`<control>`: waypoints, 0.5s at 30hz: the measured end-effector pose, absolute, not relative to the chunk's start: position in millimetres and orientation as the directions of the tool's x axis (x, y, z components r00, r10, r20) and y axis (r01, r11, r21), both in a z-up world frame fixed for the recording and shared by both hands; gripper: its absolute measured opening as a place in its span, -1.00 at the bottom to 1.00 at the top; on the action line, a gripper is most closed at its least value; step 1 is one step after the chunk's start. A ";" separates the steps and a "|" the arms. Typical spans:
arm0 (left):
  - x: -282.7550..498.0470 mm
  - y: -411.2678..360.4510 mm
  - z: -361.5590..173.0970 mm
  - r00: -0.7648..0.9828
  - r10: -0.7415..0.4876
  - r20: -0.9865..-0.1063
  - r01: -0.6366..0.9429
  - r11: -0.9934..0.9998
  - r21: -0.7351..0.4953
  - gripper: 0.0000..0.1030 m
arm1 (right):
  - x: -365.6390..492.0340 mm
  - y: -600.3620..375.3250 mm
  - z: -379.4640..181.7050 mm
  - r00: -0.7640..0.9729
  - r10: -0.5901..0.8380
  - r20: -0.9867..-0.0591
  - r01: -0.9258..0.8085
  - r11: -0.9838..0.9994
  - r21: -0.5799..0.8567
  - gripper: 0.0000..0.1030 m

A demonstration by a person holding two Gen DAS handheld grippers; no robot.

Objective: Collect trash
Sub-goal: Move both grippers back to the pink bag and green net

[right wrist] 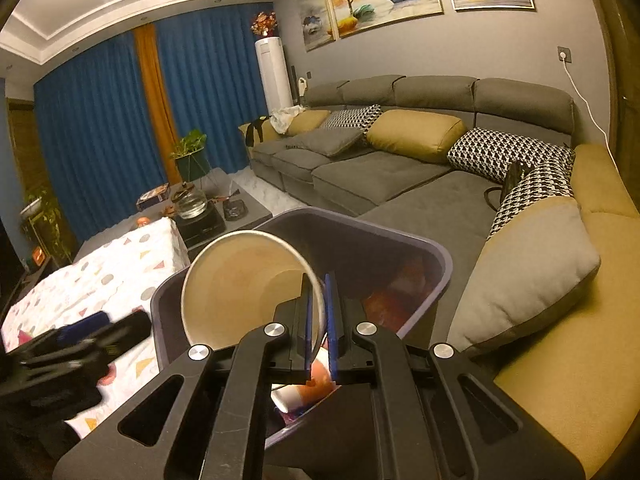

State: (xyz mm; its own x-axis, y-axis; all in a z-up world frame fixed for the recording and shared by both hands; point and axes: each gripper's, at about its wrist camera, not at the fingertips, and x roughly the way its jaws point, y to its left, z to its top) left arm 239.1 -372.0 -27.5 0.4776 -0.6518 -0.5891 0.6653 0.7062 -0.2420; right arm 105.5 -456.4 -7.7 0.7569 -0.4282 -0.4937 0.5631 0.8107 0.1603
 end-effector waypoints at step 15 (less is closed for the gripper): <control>233.5 -205.0 -7.2 0.737 -0.429 -0.522 0.402 0.900 -0.171 0.80 | 94.4 -404.4 10.8 0.797 -0.426 -0.427 0.519 0.846 0.124 0.17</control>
State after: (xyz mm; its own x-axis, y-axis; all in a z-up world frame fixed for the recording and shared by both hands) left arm 233.5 -205.0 -7.2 0.7372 -0.4286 -0.5223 0.4017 0.8996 -0.1712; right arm 94.4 -404.4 10.8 0.7974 -0.4261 -0.4272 0.5185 0.8460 0.1239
